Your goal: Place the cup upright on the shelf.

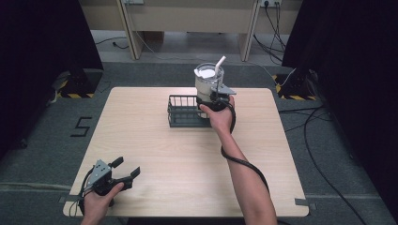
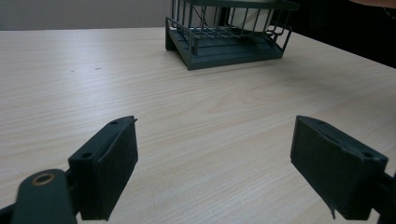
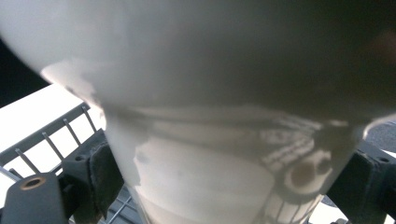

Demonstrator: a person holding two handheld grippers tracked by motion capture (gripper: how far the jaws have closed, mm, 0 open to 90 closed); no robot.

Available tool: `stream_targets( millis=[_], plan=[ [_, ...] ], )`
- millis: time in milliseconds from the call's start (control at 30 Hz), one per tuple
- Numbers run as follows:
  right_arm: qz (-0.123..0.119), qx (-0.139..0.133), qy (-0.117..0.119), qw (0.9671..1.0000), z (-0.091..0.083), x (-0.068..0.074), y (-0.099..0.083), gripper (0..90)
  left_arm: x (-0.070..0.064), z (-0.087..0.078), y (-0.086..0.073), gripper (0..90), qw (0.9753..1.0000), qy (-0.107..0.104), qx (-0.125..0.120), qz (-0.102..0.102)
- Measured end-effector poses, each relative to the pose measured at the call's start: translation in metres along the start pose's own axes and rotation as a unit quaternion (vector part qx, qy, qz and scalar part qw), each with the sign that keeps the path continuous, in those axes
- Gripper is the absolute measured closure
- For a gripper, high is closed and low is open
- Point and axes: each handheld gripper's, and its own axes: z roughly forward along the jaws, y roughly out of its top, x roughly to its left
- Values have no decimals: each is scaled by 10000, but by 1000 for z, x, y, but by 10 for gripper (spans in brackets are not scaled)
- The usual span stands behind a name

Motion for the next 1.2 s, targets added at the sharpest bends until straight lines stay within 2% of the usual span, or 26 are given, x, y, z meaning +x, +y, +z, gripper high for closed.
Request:
stream_targets(
  millis=[467,867,933,1200],
  plan=[
    [-195,-102,-105,9997,2,6,-7,111,-2,0,0,144,10000,-26,3,26],
    [-136,-258,-61,9996,1,4,-12,103,-2,0,0,145,10000,-33,8,40],
    [-69,-272,-53,9996,0,5,-12,98,-2,-1,0,144,10000,-31,14,44],
    [-43,-344,-21,9994,-12,4,-12,103,-4,1,0,144,10000,-32,12,49]
  ],
)
